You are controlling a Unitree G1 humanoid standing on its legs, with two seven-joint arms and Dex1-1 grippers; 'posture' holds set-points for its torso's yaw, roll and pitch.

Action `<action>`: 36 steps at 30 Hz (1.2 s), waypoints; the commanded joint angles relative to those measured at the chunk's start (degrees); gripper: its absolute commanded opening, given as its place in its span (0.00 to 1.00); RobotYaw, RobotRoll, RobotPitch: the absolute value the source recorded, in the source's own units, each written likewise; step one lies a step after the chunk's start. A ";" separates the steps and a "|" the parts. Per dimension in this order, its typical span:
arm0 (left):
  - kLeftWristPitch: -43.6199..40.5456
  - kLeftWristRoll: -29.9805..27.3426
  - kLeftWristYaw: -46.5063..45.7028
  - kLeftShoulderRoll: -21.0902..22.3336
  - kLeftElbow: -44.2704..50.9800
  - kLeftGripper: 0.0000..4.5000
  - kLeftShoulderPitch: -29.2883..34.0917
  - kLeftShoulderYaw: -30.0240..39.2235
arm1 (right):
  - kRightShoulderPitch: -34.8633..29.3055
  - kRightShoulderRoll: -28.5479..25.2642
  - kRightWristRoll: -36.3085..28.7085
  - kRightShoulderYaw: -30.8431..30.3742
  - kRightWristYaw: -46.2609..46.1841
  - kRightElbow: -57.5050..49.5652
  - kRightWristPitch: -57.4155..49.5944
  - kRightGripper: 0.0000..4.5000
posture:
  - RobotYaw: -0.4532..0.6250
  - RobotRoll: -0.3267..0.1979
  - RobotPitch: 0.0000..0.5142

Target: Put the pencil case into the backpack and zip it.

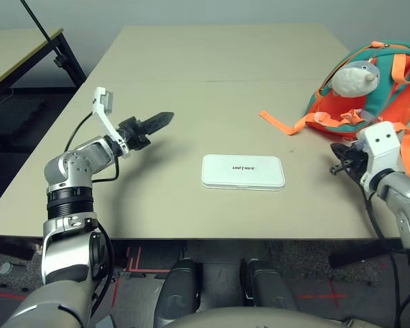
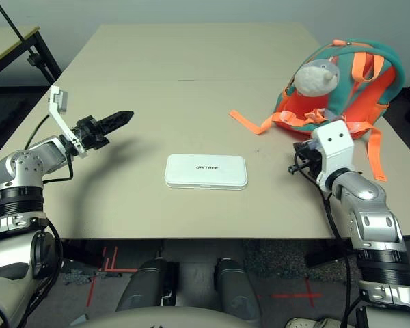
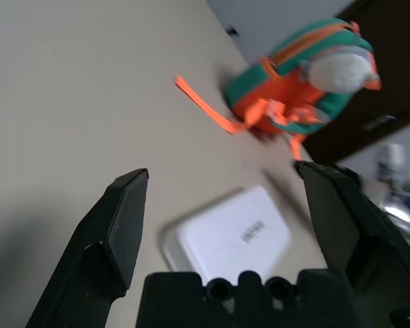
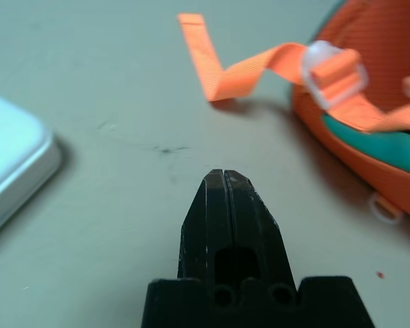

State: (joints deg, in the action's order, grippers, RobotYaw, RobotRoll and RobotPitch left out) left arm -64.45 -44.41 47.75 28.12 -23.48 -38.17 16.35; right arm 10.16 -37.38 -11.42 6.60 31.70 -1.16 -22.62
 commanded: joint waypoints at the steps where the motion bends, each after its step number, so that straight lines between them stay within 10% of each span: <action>1: -8.96 -2.60 3.47 1.06 -3.31 1.00 -2.96 -2.13 | 1.44 -1.81 2.27 -3.46 2.67 -0.96 -0.77 0.00 | 0.47 0.62 0.15; 20: -5.22 10.49 20.07 1.47 -21.75 1.00 -10.95 -22.26 | 3.79 -4.58 9.13 -9.76 9.83 3.87 1.56 0.00 | 0.45 0.62 0.15; 36: 1.22 20.07 26.16 -2.03 -32.87 1.00 -14.05 -25.05 | 3.32 -6.03 13.91 -13.34 12.47 5.31 3.73 0.00 | 0.42 0.62 0.15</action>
State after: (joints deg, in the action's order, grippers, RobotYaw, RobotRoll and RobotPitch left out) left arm -63.90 -26.12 73.38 25.99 -54.97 -51.45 -8.37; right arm 13.73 -42.85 1.40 -5.42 43.31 3.12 -19.59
